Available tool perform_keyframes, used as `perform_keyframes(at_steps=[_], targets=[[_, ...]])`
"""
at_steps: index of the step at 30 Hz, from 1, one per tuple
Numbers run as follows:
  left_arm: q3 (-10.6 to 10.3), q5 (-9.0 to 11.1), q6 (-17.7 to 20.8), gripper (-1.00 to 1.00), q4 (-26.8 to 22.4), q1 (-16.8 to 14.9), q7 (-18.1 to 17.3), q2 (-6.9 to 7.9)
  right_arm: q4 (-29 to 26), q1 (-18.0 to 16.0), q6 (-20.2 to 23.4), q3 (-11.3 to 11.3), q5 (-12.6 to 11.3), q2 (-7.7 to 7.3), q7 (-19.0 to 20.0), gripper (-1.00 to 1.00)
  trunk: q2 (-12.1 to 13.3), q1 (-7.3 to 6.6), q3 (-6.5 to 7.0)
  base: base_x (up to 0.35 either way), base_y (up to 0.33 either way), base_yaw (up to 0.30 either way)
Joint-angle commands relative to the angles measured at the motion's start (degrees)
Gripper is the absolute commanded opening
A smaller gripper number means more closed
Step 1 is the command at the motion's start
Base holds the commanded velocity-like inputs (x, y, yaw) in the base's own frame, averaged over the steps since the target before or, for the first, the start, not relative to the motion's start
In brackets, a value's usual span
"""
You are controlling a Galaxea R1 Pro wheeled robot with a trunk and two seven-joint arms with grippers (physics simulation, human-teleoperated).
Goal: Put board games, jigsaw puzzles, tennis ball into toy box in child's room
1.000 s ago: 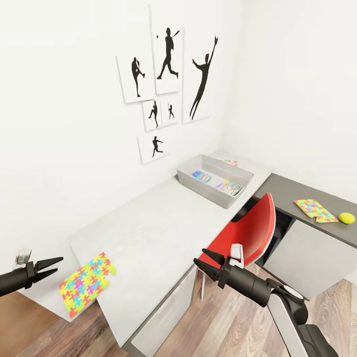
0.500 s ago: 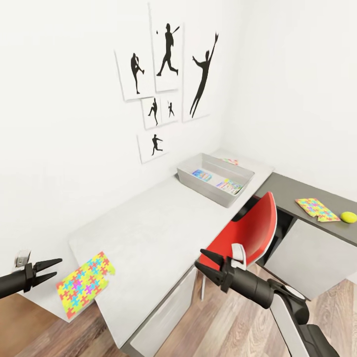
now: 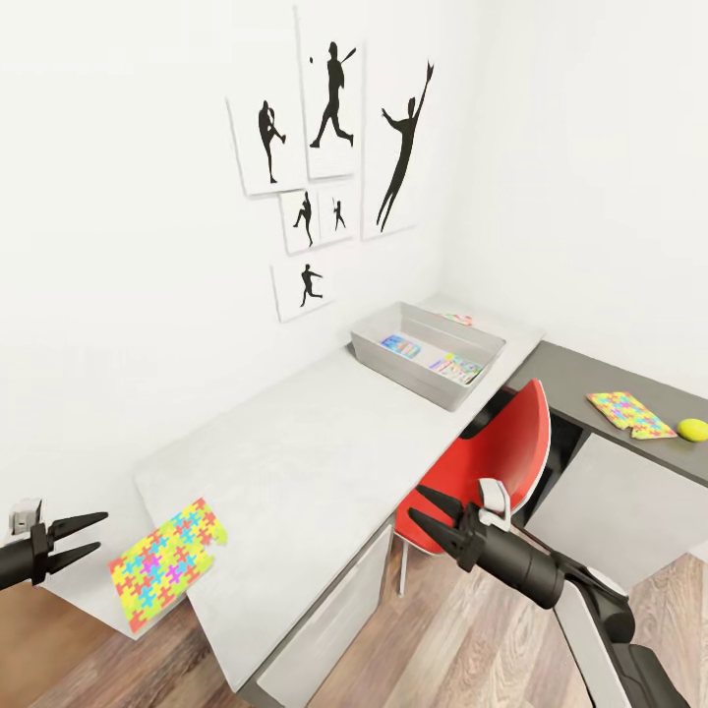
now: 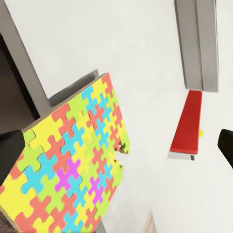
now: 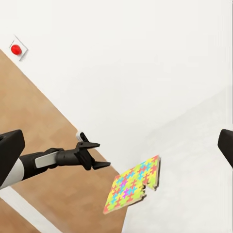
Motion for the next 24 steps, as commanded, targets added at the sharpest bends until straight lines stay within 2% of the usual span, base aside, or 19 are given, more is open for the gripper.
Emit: perform_keyframes(at_steps=[1,6,24], targets=[[0.13,0.01,0.60,1.00,0.04,-0.03,-0.20,0.31,0.01,-0.04,0.46,-0.10,-0.35,0.00,0.03,1.00,-0.05,0.01,-0.06,0.000,0.000,0.000],[0.38,-0.04,0.74,1.00,0.17,-0.02,-0.31,1.41,0.10,-0.06,0.43,-0.41,-0.34,0.03,-0.04,1.00,-0.05,0.01,-0.06,0.000,0.000,0.000],[0.46,-0.05,1.14,1.00,0.35,0.01,-0.32,1.86,0.14,-0.06,0.33,-0.43,-0.18,0.04,-0.25,1.00,-0.05,0.01,-0.06,0.000,0.000,0.000]])
